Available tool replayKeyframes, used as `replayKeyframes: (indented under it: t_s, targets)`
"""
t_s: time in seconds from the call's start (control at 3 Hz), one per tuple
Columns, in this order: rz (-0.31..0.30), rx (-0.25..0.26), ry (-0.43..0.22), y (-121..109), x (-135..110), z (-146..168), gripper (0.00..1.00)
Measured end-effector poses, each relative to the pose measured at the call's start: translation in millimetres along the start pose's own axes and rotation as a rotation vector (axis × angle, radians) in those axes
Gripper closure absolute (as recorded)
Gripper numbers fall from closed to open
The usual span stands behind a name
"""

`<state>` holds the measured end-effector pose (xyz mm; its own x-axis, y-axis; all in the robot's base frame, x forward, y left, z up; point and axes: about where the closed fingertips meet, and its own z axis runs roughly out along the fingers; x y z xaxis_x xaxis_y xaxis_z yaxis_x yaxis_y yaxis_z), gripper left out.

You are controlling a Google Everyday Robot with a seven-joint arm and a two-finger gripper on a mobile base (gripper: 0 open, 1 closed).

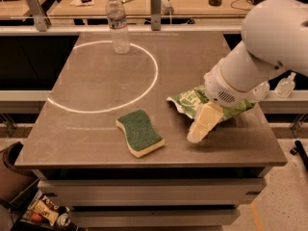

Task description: Move green jalapeno chip bag near water bottle

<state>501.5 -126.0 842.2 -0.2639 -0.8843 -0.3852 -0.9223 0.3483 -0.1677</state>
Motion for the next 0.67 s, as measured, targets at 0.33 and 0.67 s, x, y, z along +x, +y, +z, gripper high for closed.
replayKeyframes:
  t_s: [0.33,0.67]
  targets:
    - [-0.001,0.028,-0.021,-6.7,-6.0,0.8,0.18]
    - [-0.003,0.028,-0.021,-6.2,-6.7,1.1,0.41]
